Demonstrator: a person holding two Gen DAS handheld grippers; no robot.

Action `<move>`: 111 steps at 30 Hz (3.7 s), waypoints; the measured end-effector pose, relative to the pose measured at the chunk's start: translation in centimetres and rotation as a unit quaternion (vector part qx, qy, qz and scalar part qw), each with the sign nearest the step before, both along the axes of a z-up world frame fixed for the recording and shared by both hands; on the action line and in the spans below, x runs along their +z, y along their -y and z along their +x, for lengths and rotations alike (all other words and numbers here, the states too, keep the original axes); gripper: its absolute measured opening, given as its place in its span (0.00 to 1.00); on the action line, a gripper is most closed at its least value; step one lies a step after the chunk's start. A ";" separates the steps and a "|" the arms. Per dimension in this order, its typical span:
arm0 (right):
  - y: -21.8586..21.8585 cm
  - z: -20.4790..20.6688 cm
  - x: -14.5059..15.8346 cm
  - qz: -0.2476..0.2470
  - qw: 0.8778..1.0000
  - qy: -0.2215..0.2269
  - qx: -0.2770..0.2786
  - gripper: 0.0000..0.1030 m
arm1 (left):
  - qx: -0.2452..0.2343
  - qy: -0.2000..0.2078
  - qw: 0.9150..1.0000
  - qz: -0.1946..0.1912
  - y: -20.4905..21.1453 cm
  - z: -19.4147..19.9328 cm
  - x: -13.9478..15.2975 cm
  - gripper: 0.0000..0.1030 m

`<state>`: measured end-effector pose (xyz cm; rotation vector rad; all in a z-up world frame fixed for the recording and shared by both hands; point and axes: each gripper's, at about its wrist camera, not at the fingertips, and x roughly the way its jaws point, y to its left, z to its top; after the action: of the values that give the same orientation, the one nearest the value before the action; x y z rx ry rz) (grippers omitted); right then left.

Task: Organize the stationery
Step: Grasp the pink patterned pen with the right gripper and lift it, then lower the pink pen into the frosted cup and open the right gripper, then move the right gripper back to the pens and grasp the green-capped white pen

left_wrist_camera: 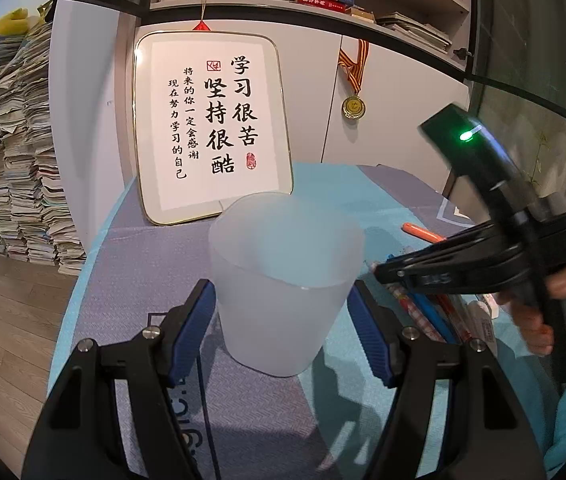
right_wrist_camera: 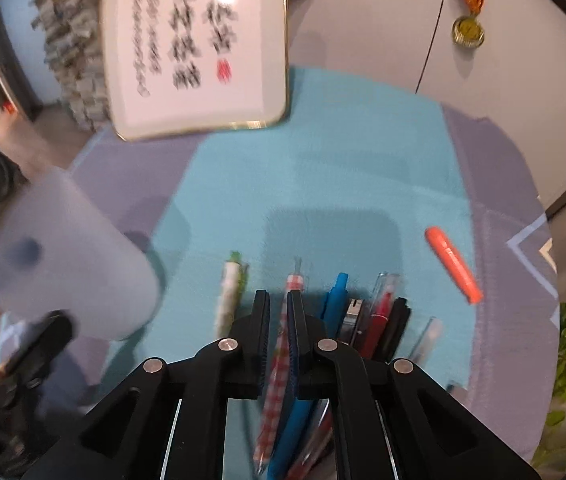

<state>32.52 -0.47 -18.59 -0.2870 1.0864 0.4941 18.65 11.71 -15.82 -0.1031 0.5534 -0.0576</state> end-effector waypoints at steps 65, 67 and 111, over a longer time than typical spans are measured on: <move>-3.9 -8.0 11.6 0.170 0.976 0.112 0.074 0.10 | -0.006 0.011 1.000 -0.015 0.1 -0.1 0.2 0.67; -3.2 -7.9 12.0 0.179 0.974 0.121 0.064 0.11 | -0.006 0.010 1.000 -0.016 0.1 -0.1 0.2 0.67; 3.4 -8.1 -0.3 0.015 0.998 -0.059 0.015 0.16 | -0.006 -0.001 1.000 -0.020 -0.2 0.1 -0.1 0.68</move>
<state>24.45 -3.92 -18.90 -0.2505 1.1898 0.5596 18.75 11.91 -15.92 -0.1381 0.5541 -0.0799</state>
